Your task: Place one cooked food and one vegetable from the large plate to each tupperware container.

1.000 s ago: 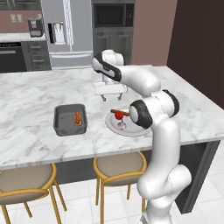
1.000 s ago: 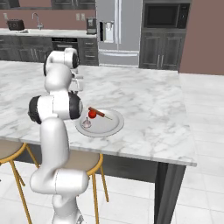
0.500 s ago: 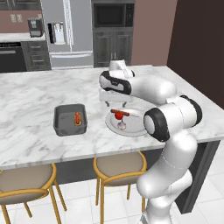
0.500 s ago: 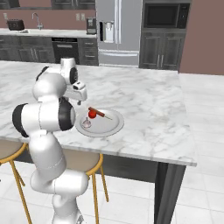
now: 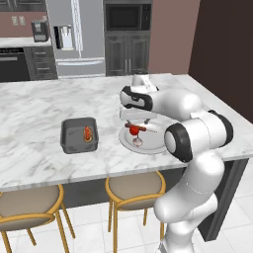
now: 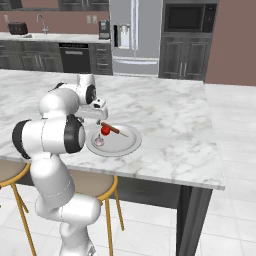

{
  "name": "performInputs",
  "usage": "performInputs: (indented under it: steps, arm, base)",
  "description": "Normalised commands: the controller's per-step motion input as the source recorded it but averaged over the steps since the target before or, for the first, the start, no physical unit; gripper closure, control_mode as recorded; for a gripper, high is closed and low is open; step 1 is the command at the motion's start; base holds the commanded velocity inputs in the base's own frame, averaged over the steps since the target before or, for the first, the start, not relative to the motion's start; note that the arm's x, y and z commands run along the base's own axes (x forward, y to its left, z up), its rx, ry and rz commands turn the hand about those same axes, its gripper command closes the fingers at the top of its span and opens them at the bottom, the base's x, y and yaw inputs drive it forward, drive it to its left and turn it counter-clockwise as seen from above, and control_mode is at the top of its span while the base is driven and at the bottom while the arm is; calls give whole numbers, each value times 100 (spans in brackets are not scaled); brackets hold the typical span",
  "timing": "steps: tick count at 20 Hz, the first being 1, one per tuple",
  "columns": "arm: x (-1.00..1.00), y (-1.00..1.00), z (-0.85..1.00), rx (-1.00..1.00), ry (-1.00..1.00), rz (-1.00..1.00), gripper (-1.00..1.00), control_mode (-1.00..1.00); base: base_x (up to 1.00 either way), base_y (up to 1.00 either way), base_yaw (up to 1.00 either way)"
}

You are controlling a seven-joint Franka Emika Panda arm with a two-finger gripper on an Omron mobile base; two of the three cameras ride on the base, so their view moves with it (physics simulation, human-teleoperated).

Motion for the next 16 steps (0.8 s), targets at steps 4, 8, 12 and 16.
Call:
performInputs:
  steps: [4, 8, 12, 16]
  arm:
    - [25, -42, -46, 0, 0, 42, -100, -100]
    - [12, -11, -45, 1, -9, 24, -100, -100]
    - [6, 0, -41, 0, -1, 7, -100, -100]
    - [17, 0, -33, 0, -2, -1, -100, -100]
  base:
    - [0, 0, 0]
    - [0, 0, 0]
    - [0, 0, 0]
    - [0, 0, 0]
